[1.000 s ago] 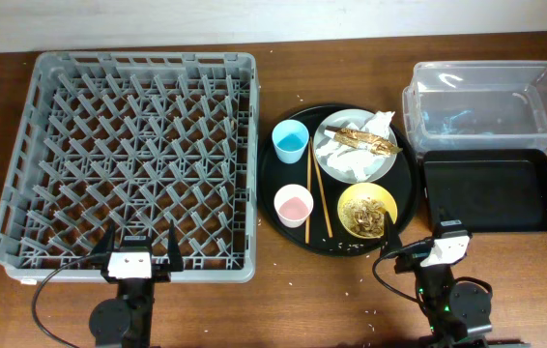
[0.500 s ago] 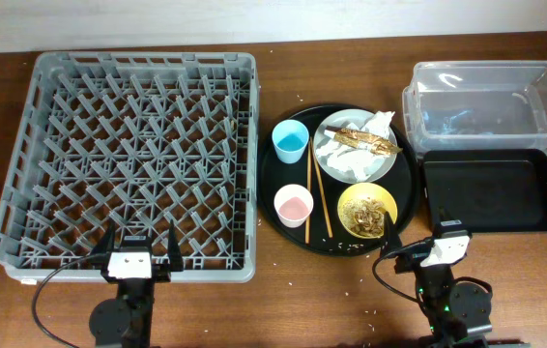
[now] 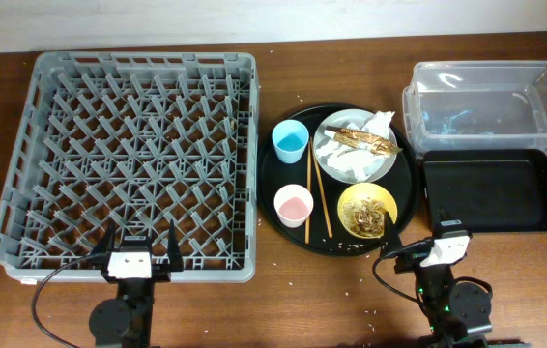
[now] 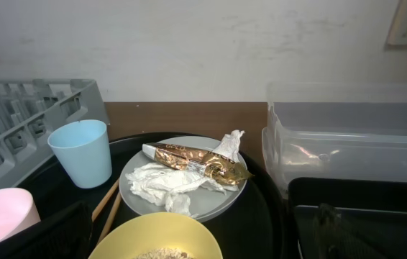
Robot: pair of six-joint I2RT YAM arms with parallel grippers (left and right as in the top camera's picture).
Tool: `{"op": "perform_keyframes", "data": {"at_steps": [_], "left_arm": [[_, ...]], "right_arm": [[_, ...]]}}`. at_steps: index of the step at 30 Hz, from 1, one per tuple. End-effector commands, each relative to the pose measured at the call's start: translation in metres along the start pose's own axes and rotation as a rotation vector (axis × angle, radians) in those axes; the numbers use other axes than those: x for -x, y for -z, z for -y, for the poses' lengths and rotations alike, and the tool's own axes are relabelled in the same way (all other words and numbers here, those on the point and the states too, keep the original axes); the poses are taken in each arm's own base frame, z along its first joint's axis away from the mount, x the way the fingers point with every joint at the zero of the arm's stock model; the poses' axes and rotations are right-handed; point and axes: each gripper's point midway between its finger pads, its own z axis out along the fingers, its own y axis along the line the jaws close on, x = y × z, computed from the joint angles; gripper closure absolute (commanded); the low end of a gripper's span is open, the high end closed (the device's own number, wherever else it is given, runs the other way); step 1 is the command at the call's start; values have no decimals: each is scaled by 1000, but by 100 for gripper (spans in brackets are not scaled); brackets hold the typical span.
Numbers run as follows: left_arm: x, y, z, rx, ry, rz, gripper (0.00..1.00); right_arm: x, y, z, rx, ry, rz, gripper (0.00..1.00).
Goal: Sort waste into correct bins and load items into the dishwasher rack
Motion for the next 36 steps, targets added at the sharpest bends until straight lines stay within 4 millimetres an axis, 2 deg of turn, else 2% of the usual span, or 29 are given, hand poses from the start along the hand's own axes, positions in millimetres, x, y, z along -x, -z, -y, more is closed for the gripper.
{"op": "perform_keyframes", "data": {"at_steps": [1,8,11,14,19,23,27,31,36], "left_arm": [[-2,0,0,-1,-15,-3,0],[-2,0,0,-1,-15,-3,0],[-2,0,0,-1,-15,-3,0],[-2,0,0,-1,-15,-3,0],[-2,0,0,-1,-15,-3,0],[-2,0,0,-1,-15,-3,0],[-2,0,0,-1,-15,-3,0],[-2,0,0,-1,-15,-3,0],[-2,0,0,-1,-15,-3,0]], "right_arm": [[-4,0,-2,7,-6,-8,1],[-4,-1,-1,0,-6,-5,1],[13,0,-2,7,-8,61,2],[34,4,-3,11,-10,119,2],[89,22,-7,19,34,210,2],[131,41,-8,18,44,212,1],[165,46,-19,66,58,180,2],[182,30,-33,138,61,83,2],[180,-18,-39,155,47,-217,1]]}}
